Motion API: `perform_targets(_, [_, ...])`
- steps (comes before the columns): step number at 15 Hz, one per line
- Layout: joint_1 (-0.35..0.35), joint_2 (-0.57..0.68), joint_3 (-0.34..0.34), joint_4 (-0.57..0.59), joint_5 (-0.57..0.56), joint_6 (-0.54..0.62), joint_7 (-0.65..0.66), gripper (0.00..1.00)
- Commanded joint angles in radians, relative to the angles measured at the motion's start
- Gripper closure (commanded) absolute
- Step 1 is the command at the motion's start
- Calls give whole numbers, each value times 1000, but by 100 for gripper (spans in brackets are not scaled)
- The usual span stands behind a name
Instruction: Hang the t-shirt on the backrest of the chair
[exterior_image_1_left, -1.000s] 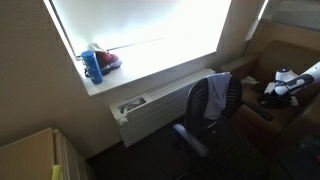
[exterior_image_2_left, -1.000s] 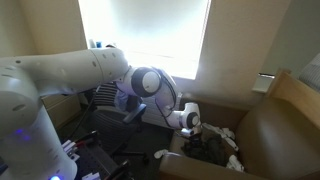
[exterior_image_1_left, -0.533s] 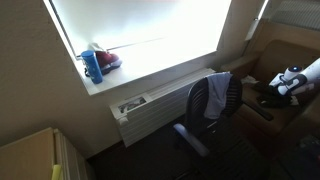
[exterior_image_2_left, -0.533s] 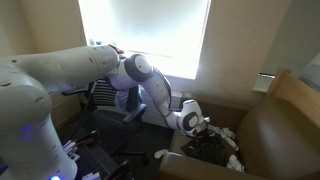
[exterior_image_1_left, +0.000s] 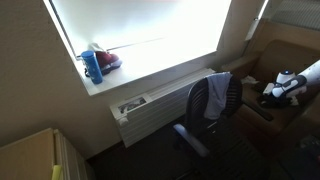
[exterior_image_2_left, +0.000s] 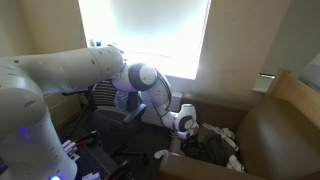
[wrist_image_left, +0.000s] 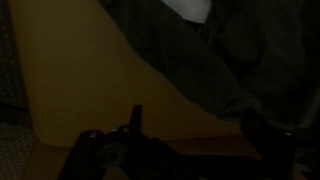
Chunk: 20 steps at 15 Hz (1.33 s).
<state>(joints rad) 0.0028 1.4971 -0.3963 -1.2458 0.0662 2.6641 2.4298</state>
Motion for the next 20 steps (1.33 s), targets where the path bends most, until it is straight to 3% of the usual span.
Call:
perform_targets(1, [-27,0,41,41,-26,4,-56,0])
perform_targets(4, [16,-1,10,12,-44,71,-14,0])
perform_targets(8, [23,0,5,5,-201,46,129,0])
perform_targets(9, [16,0,18,26,-139,44,67,0])
perform_targets(13, [18,0,11,15,-169,44,99,0])
perform_targets(14, [4,0,29,23,-167,30,71,0])
perform_targets(16, [-93,0,147,67,-208,5,-91,0])
perform_targets(20, [-193,-1,284,89,-268,-7,-325,0])
